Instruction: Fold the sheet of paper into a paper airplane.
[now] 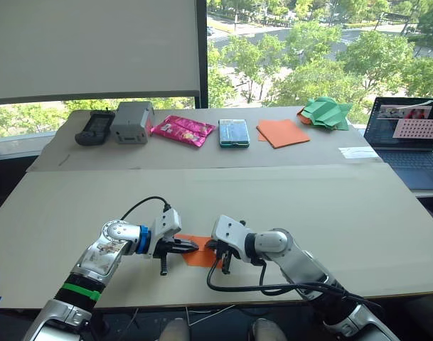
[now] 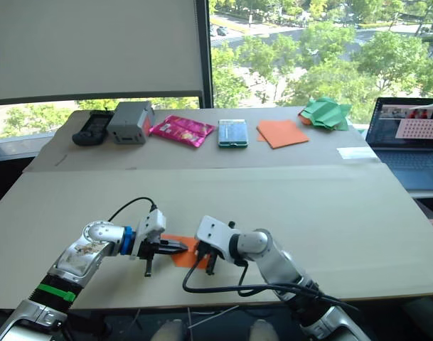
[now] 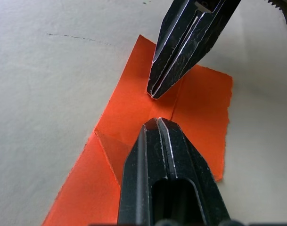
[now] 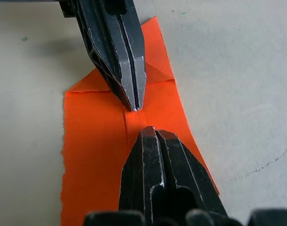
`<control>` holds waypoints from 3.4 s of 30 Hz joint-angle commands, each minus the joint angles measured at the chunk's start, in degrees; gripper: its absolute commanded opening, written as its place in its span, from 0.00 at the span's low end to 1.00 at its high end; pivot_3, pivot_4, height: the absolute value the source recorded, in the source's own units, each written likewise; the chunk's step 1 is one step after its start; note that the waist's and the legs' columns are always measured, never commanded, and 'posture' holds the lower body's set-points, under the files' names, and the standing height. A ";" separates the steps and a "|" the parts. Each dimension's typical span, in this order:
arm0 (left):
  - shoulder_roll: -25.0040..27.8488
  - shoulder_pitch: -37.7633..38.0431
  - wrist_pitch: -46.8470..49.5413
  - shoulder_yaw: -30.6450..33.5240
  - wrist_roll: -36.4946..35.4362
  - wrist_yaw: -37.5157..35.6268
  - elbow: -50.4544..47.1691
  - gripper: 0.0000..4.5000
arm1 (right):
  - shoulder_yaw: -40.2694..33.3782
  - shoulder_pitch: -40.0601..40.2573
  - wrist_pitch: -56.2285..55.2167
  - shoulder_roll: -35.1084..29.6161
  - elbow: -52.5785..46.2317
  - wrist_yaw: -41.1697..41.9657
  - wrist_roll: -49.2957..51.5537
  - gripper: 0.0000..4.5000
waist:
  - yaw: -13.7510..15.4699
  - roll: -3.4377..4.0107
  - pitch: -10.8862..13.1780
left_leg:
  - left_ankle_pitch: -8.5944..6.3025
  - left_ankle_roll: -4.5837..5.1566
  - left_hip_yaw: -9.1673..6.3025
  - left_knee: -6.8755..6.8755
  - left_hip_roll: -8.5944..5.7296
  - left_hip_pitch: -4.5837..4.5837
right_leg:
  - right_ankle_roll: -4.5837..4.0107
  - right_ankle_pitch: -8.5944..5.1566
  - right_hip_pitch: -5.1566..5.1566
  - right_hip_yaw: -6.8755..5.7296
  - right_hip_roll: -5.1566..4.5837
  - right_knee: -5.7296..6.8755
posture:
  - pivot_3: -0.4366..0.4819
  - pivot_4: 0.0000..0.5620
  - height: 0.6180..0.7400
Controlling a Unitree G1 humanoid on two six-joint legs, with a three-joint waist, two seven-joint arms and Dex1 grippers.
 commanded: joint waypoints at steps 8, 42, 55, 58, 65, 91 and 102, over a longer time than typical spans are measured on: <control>5.54 5.43 -2.80 -3.02 5.64 0.08 4.99 0.00 | 2.02 1.04 2.84 -0.87 1.60 0.74 -0.82 0.01 | -1.13 0.02 -0.15 | -0.01 -0.01 -0.01 -0.08 0.02 0.14 | -0.01 0.00 0.01 0.00 0.00 0.01 | 0.48 0.27 0.72; 15.00 17.00 -4.95 4.18 4.54 0.43 1.50 0.00 | 2.17 0.30 2.59 -0.50 2.63 1.28 -0.87 0.01 | -2.74 0.42 -0.07 | -1.50 0.09 -0.07 -0.15 0.08 1.79 | -0.07 -0.04 -0.11 -0.04 -0.08 -0.01 | 0.48 0.27 0.72; 17.32 20.20 -3.64 8.87 1.83 1.83 -3.92 0.00 | 2.40 -0.06 1.86 -0.76 3.03 1.54 -1.28 0.01 | -2.75 0.36 0.06 | -1.75 -0.29 -0.09 -0.14 0.09 1.87 | -0.07 -0.05 -0.45 -0.06 -0.09 -0.05 | 0.48 0.27 0.72; 17.33 20.64 -1.21 11.73 -0.95 2.78 -8.21 0.00 | 2.53 -0.16 1.46 -0.77 2.78 1.43 -1.52 0.01 | -2.72 0.28 0.08 | -1.75 -0.28 -0.08 -0.13 0.09 1.81 | -0.07 -0.04 -0.82 -0.06 -0.09 -0.05 | 0.48 0.27 0.72; 16.08 21.14 9.41 20.44 -12.43 4.74 -20.18 0.00 | -0.38 -0.67 -2.54 -0.40 -1.81 0.98 -0.02 0.01 | -2.39 -0.48 0.76 | -1.75 -0.28 -0.08 -0.12 0.09 1.69 | -0.06 -0.04 -1.13 -0.09 -0.08 -0.10 | 0.48 0.27 0.72; 13.30 28.84 15.77 27.47 -20.48 8.88 -27.66 0.00 | -12.26 -4.89 13.41 4.30 -0.46 4.23 18.44 0.74 | -0.85 -0.51 1.52 | -1.44 0.22 -0.05 0.05 0.08 0.91 | -0.12 0.33 -1.22 -0.14 -0.04 -0.55 | 0.48 0.27 0.72; 12.30 30.62 16.75 29.06 -21.32 10.97 -30.17 0.00 | -10.20 -4.40 12.47 4.11 -0.08 4.00 19.57 0.24 | -0.80 -0.46 1.54 | -1.71 -0.23 -0.08 0.09 0.08 0.93 | -0.12 0.32 -1.29 -0.15 -0.04 -0.49 | 0.48 0.27 0.72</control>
